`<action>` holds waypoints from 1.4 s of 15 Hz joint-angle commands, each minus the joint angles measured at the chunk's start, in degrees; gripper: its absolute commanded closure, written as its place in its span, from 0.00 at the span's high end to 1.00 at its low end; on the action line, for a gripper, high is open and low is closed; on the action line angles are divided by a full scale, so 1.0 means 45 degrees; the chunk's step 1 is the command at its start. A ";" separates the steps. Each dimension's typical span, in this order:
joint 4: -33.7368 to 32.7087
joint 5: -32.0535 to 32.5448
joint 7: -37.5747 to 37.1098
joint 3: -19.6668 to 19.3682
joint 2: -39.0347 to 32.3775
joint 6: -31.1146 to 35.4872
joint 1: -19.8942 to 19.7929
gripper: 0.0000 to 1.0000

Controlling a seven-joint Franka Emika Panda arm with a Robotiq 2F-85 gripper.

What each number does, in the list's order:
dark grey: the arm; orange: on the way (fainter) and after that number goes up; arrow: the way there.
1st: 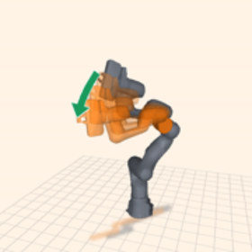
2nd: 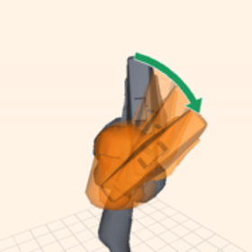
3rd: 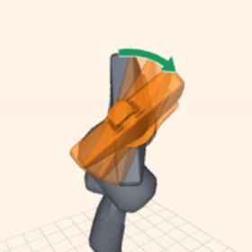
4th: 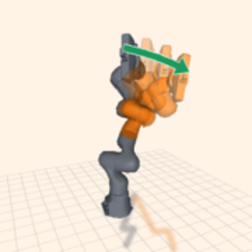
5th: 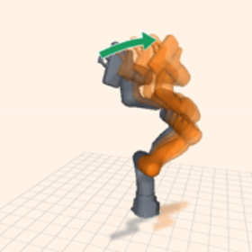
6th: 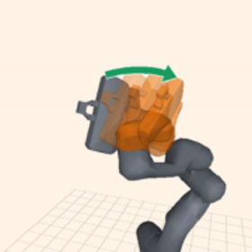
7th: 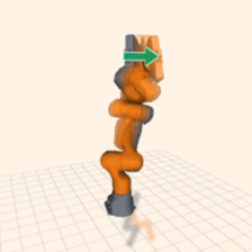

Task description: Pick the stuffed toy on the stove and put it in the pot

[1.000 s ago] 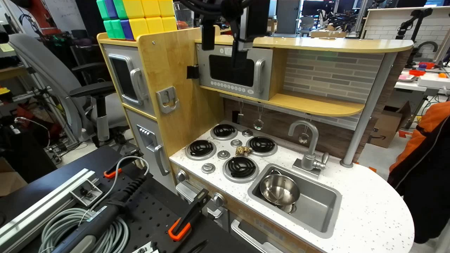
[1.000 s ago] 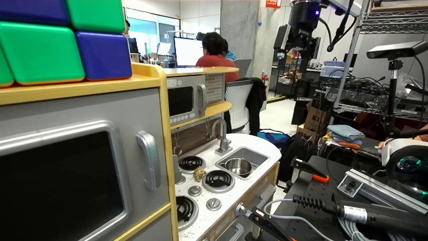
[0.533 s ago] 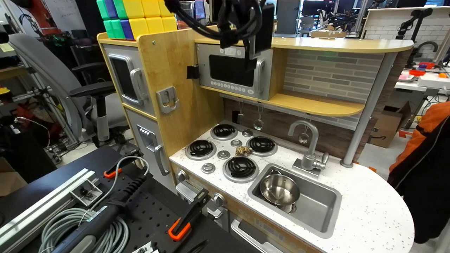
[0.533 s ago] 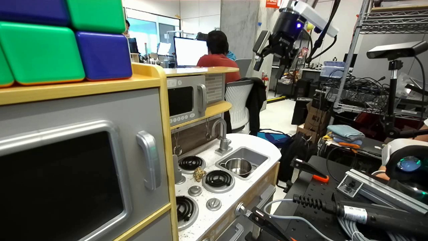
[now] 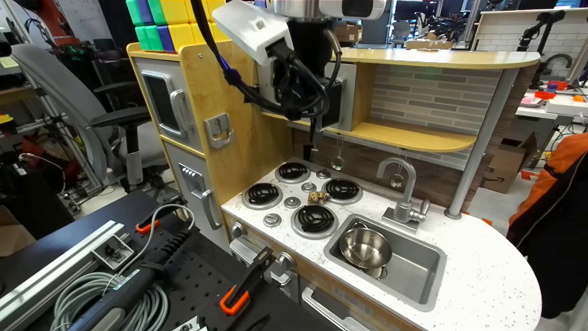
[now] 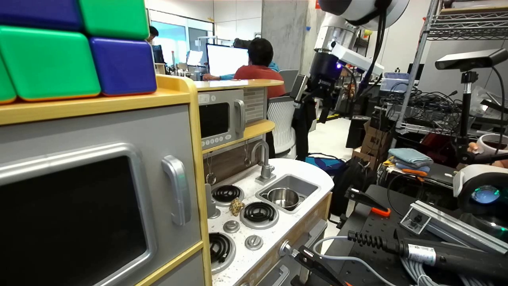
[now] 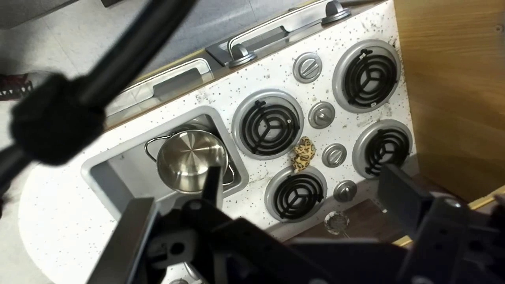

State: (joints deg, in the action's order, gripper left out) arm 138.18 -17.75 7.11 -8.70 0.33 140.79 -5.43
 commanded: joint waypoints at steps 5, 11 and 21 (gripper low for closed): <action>-0.0327 0.0867 -0.1207 0.0239 -0.1092 0.0472 -0.0054 1.00; -0.1240 0.1730 -0.3582 0.0689 -0.4016 0.2107 0.0485 1.00; -0.3150 0.2675 -0.5968 0.0302 -0.7351 0.4205 0.1891 1.00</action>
State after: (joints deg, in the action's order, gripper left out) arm 124.12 -5.45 -19.94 -7.15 -32.74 159.87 2.87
